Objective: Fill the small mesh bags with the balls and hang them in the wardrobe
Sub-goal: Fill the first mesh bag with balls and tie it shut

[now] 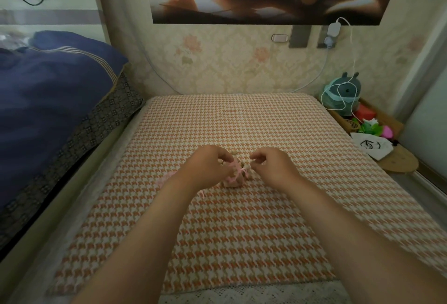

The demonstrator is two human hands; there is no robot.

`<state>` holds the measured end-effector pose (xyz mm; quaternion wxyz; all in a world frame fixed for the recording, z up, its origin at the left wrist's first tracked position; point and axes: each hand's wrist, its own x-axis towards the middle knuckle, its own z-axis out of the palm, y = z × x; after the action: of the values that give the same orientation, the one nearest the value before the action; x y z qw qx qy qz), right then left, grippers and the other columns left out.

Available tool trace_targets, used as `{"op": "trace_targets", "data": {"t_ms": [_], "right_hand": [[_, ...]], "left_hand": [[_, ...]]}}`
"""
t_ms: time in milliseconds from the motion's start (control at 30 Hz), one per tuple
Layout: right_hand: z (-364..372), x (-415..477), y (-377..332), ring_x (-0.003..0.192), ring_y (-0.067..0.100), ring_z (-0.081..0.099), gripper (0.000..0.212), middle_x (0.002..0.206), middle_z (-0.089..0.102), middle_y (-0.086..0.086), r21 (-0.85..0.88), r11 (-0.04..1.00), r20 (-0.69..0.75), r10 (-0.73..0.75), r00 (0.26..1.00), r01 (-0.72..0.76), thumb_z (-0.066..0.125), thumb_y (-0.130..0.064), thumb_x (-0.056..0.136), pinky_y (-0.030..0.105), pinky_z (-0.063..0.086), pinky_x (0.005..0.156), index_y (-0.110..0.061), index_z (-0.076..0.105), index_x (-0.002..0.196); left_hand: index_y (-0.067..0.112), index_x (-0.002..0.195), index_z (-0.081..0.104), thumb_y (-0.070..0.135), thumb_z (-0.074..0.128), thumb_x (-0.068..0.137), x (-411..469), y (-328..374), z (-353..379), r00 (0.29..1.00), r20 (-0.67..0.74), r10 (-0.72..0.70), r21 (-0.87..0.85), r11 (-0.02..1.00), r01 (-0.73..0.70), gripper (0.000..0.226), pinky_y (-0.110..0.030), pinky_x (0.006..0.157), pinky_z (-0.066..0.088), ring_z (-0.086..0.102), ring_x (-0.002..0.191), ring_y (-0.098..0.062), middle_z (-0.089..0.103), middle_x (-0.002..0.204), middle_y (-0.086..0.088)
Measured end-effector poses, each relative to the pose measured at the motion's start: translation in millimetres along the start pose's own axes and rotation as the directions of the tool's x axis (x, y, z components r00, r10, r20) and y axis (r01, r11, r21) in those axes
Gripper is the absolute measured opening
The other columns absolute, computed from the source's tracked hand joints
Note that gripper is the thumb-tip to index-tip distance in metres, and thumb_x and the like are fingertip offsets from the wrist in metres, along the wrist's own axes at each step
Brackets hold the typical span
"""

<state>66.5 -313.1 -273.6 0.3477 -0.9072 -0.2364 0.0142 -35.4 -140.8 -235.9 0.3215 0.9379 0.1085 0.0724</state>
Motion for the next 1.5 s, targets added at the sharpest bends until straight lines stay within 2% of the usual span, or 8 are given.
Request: {"op": "trace_targets", "data": {"t_ms": [133, 267, 433, 667, 900, 1067, 1300, 1500], "right_hand": [[-13.8, -7.8, -36.8, 0.074, -0.015, 0.059, 0.01, 0.091, 0.07, -0.017, 0.198, 0.97, -0.098, -0.124, 0.987, 0.142, 0.075, -0.025, 0.09, 0.01, 0.041, 0.069, -0.027, 0.075, 0.099], [-16.4, -24.6, -59.5, 0.064, -0.017, 0.056, 0.009, 0.092, 0.073, -0.018, 0.142, 0.959, -0.017, -0.244, 0.97, 0.244, 0.078, -0.032, 0.088, 0.013, 0.039, 0.062, -0.031, 0.076, 0.096], [-9.8, -29.3, -58.0, 0.09, -0.001, 0.059, 0.015, 0.104, 0.064, -0.018, -0.129, 0.946, 0.054, -0.294, 0.954, 0.298, 0.069, -0.04, 0.093, 0.021, 0.043, 0.07, -0.035, 0.075, 0.106], [-10.4, -27.7, -55.9, 0.106, 0.009, 0.06, 0.024, 0.118, 0.063, -0.014, -0.196, 0.952, 0.153, -0.207, 0.966, 0.235, 0.059, -0.044, 0.098, 0.032, 0.051, 0.083, -0.035, 0.073, 0.115], [-17.0, -28.9, -51.3, 0.099, 0.014, 0.067, 0.024, 0.118, 0.07, -0.012, -0.149, 0.97, 0.132, -0.171, 0.976, 0.191, 0.056, -0.032, 0.1, 0.038, 0.057, 0.085, -0.028, 0.076, 0.112], [-16.9, -26.8, -44.5, 0.089, 0.027, 0.073, 0.024, 0.115, 0.073, -0.013, -0.12, 0.975, 0.125, -0.17, 0.978, 0.185, 0.057, -0.031, 0.098, 0.048, 0.061, 0.078, -0.047, 0.072, 0.088], [-12.2, -24.6, -47.6, 0.093, 0.025, 0.071, 0.023, 0.124, 0.069, -0.011, -0.117, 0.972, 0.133, -0.19, 0.973, 0.206, 0.056, -0.028, 0.1, 0.044, 0.059, 0.083, -0.029, 0.077, 0.107], [-8.2, -21.4, -45.2, 0.094, 0.019, 0.071, 0.026, 0.131, 0.068, -0.009, -0.125, 0.972, 0.132, -0.182, 0.974, 0.199, 0.053, -0.027, 0.101, 0.041, 0.059, 0.085, -0.028, 0.075, 0.116]], "left_hand": [[0.022, 0.12, 0.069, 0.024, 0.069, 0.089, -1.0, -2.2, -2.2, 1.0, 0.009, 0.003, -0.025, 1.0, -0.003, 0.032, -0.023, 0.084, 0.048, 0.063, 0.106, -0.01, 0.066, 0.124, 0.007], [0.024, 0.118, 0.069, 0.021, 0.066, 0.089, -3.3, -4.4, -3.7, 1.0, 0.02, 0.005, -0.042, 0.999, -0.005, 0.03, -0.023, 0.07, 0.049, 0.065, 0.091, -0.01, 0.069, 0.115, 0.006], [0.025, 0.119, 0.07, 0.021, 0.066, 0.089, -9.6, -6.5, -1.8, 1.0, 0.0, 0.014, -0.087, 0.996, -0.014, 0.03, -0.026, 0.08, 0.053, 0.065, 0.089, -0.008, 0.07, 0.115, 0.008], [0.024, 0.12, 0.069, 0.017, 0.065, 0.089, -10.1, -7.2, -3.5, 0.997, -0.036, 0.068, -0.119, 0.99, -0.072, 0.032, -0.022, 0.085, 0.049, 0.059, 0.093, -0.003, 0.067, 0.119, 0.009], [0.024, 0.12, 0.068, 0.02, 0.059, 0.095, 0.5, -27.0, -4.3, 0.987, -0.158, -0.03, -0.101, 0.995, 0.014, 0.027, -0.028, 0.089, 0.05, 0.061, 0.105, -0.013, 0.065, 0.124, 0.009], [0.029, 0.117, 0.07, 0.016, 0.059, 0.093, 8.3, -47.2, 12.8, 0.994, -0.097, -0.039, 0.054, 0.998, 0.045, 0.029, -0.034, 0.088, 0.055, 0.064, 0.105, -0.015, 0.062, 0.13, 0.006], [0.031, 0.139, 0.054, 0.018, 0.055, 0.095, 18.9, -60.3, 31.9, 0.999, -0.052, -0.014, 0.17, 0.985, 0.023, 0.047, -0.036, 0.095, 0.05, 0.058, 0.115, -0.022, 0.057, 0.137, 0.0], [0.03, 0.106, 0.073, 0.023, 0.063, 0.09, 25.1, -59.1, 34.8, 0.987, -0.146, -0.07, 0.177, 0.98, 0.095, 0.02, -0.035, 0.083, 0.054, 0.064, 0.102, -0.018, 0.069, 0.115, 0.007]]}}
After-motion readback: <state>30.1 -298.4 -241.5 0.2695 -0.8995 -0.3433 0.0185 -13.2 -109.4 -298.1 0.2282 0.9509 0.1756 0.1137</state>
